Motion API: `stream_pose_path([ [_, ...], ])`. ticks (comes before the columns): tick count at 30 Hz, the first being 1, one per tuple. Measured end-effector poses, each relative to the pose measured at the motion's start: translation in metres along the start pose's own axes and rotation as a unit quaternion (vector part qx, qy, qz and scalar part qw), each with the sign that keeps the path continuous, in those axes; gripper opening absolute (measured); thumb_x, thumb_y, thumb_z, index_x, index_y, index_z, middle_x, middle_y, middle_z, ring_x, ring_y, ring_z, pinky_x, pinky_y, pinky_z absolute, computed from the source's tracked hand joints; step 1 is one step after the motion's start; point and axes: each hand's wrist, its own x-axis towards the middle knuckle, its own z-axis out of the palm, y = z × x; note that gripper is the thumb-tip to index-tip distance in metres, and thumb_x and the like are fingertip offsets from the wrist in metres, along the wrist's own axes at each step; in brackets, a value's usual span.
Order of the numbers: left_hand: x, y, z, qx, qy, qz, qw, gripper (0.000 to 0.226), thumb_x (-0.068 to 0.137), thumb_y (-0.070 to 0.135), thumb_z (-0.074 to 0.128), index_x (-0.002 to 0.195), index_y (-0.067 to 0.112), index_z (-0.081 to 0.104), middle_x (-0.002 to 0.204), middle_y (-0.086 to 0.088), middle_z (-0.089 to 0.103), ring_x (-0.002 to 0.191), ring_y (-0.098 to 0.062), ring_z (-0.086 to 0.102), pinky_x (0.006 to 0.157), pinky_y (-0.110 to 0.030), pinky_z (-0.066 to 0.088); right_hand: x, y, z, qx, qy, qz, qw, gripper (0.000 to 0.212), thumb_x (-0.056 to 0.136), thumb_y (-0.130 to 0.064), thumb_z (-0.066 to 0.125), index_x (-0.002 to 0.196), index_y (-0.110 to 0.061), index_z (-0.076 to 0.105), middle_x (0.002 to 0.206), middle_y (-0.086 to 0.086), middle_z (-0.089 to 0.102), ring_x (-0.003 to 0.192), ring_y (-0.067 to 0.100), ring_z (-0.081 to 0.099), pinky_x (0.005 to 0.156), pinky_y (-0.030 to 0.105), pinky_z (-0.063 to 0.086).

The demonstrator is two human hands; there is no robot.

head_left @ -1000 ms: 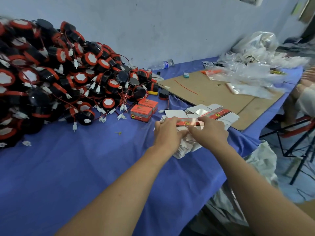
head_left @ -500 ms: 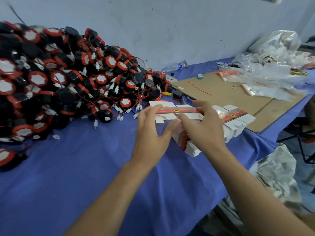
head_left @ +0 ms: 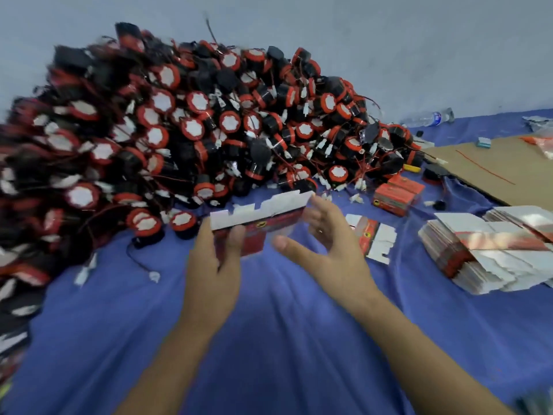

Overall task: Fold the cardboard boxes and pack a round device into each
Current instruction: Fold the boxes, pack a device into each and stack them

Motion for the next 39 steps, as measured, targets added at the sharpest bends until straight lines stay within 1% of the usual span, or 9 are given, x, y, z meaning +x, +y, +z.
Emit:
stream_pose_path([
  [2,-0.003,-0.004,-0.019,-0.028,-0.006,-0.046,0.999,0.032,0.102,0.042,0.052,0.134,0.048,0.049,0.121,0.041,0.062,0.114,0.018,0.056,0.090,-0.003,0.042,-0.001,0.002,0.023,0.009,-0.017,-0.015,1.000,0.072,0.076,-0.043,0.084,0.140,-0.029,0.055,0.136,-0.015,0.064,0.129,-0.001,0.056,0.111,0.027,0.044],
  [5,-0.006,-0.007,-0.042,-0.045,-0.018,-0.091,0.995,0.050,0.098,0.047,0.055,0.146,0.036,0.045,0.127,0.035,0.061,0.118,0.012,0.058,0.093,-0.007,0.045,-0.002,0.005,0.052,0.036,-0.018,-0.023,0.999,0.062,0.080,-0.030,0.085,0.136,-0.026,0.058,0.133,-0.012,0.066,0.127,0.003,0.059,0.109,0.029,0.044],
  [13,-0.017,-0.017,-0.067,-0.031,-0.051,-0.148,0.987,0.048,0.101,0.022,0.062,0.141,0.028,0.038,0.111,0.043,0.061,0.103,0.014,0.063,0.078,-0.004,0.047,-0.006,0.010,0.092,0.027,-0.059,-0.015,0.998,0.059,0.090,-0.019,0.079,0.144,-0.022,0.056,0.137,-0.004,0.064,0.125,0.012,0.062,0.108,0.039,0.050],
  [17,-0.019,-0.017,-0.077,-0.062,-0.112,-0.162,0.978,0.066,0.102,0.017,0.058,0.158,0.025,0.023,0.129,0.025,0.063,0.118,0.005,0.061,0.091,-0.011,0.049,-0.010,0.010,0.091,0.047,-0.139,0.013,0.989,0.054,0.097,-0.005,0.067,0.148,-0.018,0.052,0.144,0.000,0.060,0.132,0.012,0.058,0.110,0.036,0.050],
  [20,-0.022,-0.016,-0.082,-0.072,-0.159,-0.169,0.970,0.077,0.104,0.017,0.054,0.163,0.034,0.008,0.141,0.025,0.055,0.127,0.005,0.055,0.096,-0.009,0.046,-0.012,0.011,0.090,0.058,-0.204,0.028,0.977,0.052,0.100,0.006,0.057,0.148,-0.013,0.050,0.144,0.000,0.061,0.137,0.011,0.053,0.106,0.026,0.050],
  [23,-0.027,-0.018,-0.083,-0.101,-0.134,-0.174,0.970,0.058,0.107,0.017,0.051,0.156,0.040,0.029,0.138,0.025,0.059,0.126,0.005,0.056,0.093,-0.009,0.047,-0.011,0.014,0.085,0.097,-0.203,0.051,0.973,0.050,0.103,0.001,0.055,0.149,-0.018,0.050,0.146,-0.004,0.060,0.139,0.011,0.051,0.115,0.036,0.044],
  [27,-0.028,-0.017,-0.088,-0.148,-0.101,-0.229,0.957,0.034,0.105,0.033,0.053,0.136,0.046,0.050,0.128,0.023,0.066,0.117,0.004,0.063,0.085,-0.011,0.052,-0.010,0.011,0.077,0.168,-0.191,0.077,0.964,0.038,0.103,-0.028,0.056,0.140,-0.030,0.061,0.141,-0.007,0.064,0.137,0.014,0.054,0.117,0.040,0.037],
  [32,-0.027,-0.014,-0.094,-0.144,-0.119,-0.255,0.949,0.063,0.082,0.045,0.080,0.138,0.045,0.051,0.127,0.015,0.068,0.123,-0.005,0.063,0.100,-0.034,0.052,-0.008,0.007,0.078,0.143,-0.159,0.071,0.974,0.044,0.096,-0.041,0.062,0.135,-0.022,0.064,0.129,-0.004,0.072,0.124,0.015,0.065,0.107,0.038,0.048],
  [39,-0.024,-0.006,-0.099,-0.121,-0.107,-0.242,0.957,0.059,0.069,0.045,0.085,0.123,0.034,0.063,0.117,0.021,0.071,0.111,0.003,0.065,0.081,-0.013,0.054,-0.010,0.008,0.076,0.157,-0.158,0.102,0.970,0.041,0.095,-0.043,0.062,0.129,-0.020,0.068,0.125,0.003,0.073,0.119,0.023,0.068,0.106,0.045,0.050],
])
